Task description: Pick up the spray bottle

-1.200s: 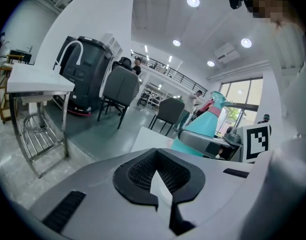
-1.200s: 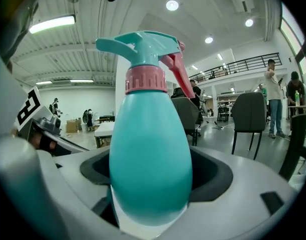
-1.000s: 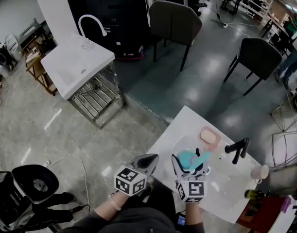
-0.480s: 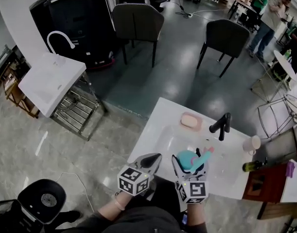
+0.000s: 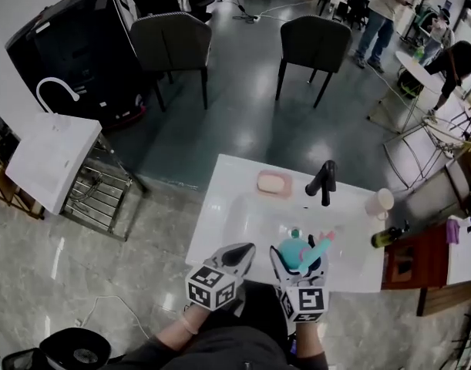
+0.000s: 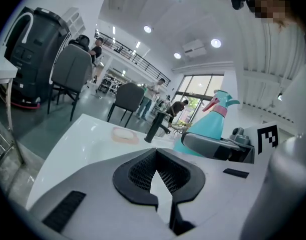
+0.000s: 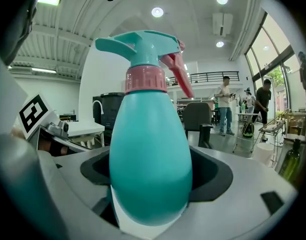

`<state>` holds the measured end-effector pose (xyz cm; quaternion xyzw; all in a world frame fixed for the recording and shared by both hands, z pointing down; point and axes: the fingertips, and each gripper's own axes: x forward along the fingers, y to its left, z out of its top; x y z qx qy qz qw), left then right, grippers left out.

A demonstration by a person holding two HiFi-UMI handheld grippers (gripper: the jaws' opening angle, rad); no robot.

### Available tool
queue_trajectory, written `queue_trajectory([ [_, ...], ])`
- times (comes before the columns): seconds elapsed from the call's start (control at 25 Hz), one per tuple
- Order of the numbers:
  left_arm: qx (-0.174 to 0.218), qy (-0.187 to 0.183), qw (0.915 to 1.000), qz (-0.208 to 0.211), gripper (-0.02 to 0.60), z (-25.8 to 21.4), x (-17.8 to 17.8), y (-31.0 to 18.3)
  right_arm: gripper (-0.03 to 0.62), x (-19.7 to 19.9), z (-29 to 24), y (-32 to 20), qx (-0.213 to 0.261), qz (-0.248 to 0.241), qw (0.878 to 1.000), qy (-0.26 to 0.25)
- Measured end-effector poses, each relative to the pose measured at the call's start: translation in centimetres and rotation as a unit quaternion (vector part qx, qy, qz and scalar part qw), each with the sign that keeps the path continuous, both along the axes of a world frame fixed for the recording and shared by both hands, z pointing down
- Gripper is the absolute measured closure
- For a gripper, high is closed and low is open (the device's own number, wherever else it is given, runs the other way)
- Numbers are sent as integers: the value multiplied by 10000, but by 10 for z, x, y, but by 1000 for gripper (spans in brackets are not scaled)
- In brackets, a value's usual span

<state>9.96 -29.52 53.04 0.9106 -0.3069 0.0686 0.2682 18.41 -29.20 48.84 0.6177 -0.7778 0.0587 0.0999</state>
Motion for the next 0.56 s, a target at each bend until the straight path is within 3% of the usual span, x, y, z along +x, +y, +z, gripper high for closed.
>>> queue_trajectory([
  [0.56, 121, -90, 9993, 337, 575, -4, 28, 4, 221, 18, 5, 4, -116, 171, 9998, 10],
])
